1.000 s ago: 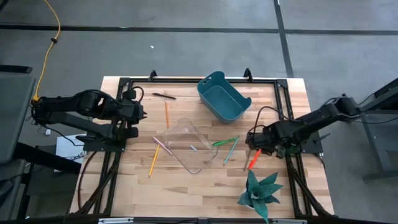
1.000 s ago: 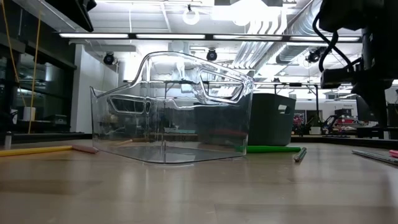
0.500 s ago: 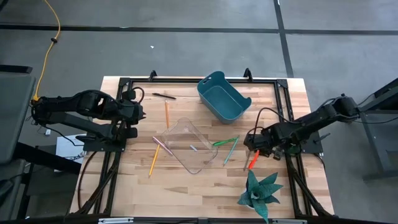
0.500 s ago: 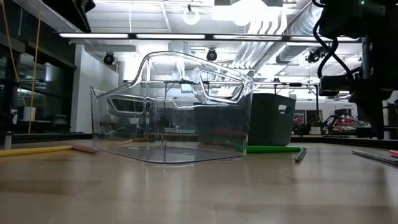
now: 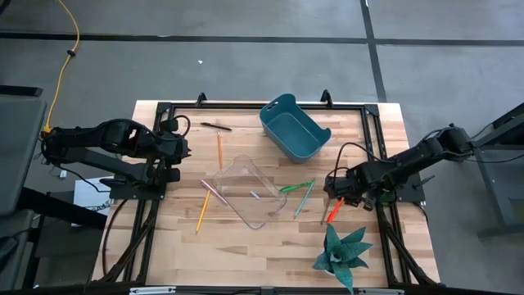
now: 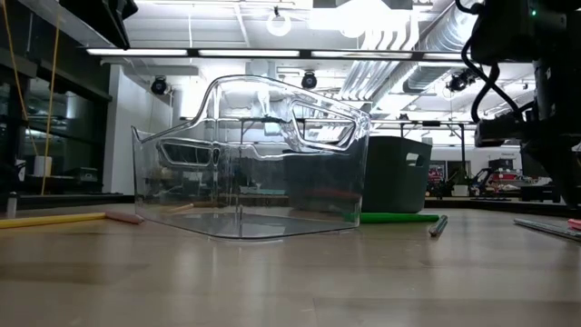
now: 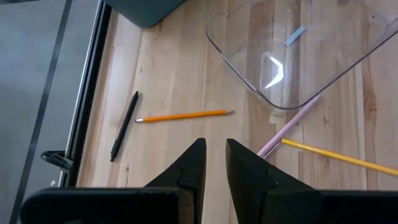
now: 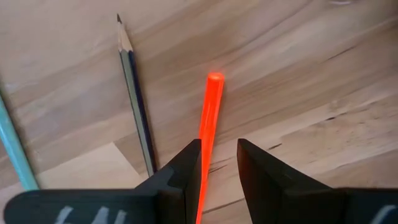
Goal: Sort pens & pencils
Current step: Put the orange pen into the blue bin
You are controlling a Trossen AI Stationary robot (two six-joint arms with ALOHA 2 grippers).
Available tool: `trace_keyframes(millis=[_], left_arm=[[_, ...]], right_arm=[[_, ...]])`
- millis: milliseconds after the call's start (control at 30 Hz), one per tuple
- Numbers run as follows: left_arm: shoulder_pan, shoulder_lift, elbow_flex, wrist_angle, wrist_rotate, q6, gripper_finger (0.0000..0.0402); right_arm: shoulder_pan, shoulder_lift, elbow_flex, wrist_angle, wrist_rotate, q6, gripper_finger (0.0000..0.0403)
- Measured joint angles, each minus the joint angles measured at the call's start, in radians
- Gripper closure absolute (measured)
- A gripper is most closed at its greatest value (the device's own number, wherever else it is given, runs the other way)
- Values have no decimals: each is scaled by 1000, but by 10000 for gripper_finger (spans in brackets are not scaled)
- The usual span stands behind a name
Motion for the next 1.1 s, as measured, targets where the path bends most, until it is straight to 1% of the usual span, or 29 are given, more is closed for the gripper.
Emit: trace_keyframes(millis=[67, 267, 1100], left_arm=[[0, 0, 0, 0, 0, 0, 350], [0, 0, 0, -1, 1, 0, 350], [0, 0, 0, -1, 2, -1, 350]], right_arm=[[-8, 0, -7, 11, 4, 0, 308], [-33, 0, -58, 123, 9, 0, 308], [-33, 0, -64, 65, -4, 0, 308]])
